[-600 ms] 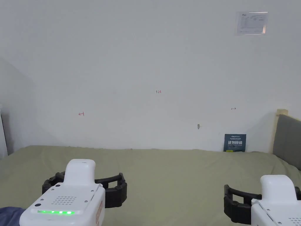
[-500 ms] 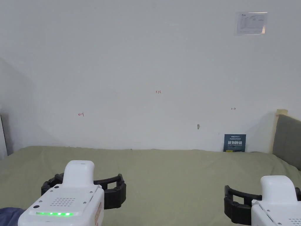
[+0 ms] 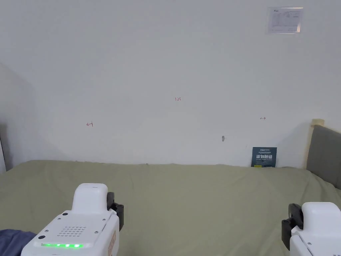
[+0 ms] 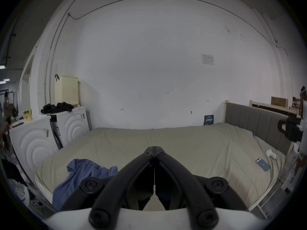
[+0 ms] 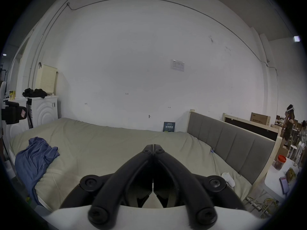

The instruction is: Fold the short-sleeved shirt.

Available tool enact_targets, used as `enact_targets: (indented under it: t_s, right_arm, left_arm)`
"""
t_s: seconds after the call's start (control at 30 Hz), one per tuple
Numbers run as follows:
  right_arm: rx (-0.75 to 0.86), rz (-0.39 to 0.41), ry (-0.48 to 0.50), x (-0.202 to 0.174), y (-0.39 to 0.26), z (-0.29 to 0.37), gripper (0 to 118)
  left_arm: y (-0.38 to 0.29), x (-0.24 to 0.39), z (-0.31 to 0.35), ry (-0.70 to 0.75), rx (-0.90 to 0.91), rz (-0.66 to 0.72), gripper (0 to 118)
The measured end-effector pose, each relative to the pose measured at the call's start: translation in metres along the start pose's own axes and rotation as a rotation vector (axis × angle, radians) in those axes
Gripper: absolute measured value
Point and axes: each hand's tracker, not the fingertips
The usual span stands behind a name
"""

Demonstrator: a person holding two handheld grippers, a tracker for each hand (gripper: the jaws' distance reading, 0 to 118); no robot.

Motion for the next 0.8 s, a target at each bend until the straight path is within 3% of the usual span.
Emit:
enact_targets:
  t_s: [0.27,0.5,0.67,0.8]
  right_arm:
    - [-0.028,-0.036,0.006,0.007,-0.005,-0.002,0]
    - [-0.046,-0.032,0.036,-0.011,-0.006,-0.007,0]
    - [-0.048,-0.03,0.125,-0.046,-0.005,-0.018,0]
    - [-0.042,-0.042,0.252,-0.088,-0.004,-0.025,0]
  left_arm:
    - [-0.005,-0.01,-0.005,0.004,-0.018,0.02,0]
    - [-0.004,-0.028,0.003,0.045,-0.028,0.015,0]
    - [-0.002,-0.066,0.021,0.139,-0.029,0.008,0]
    - [-0.005,-0.115,0.042,0.26,-0.04,0.012,0]
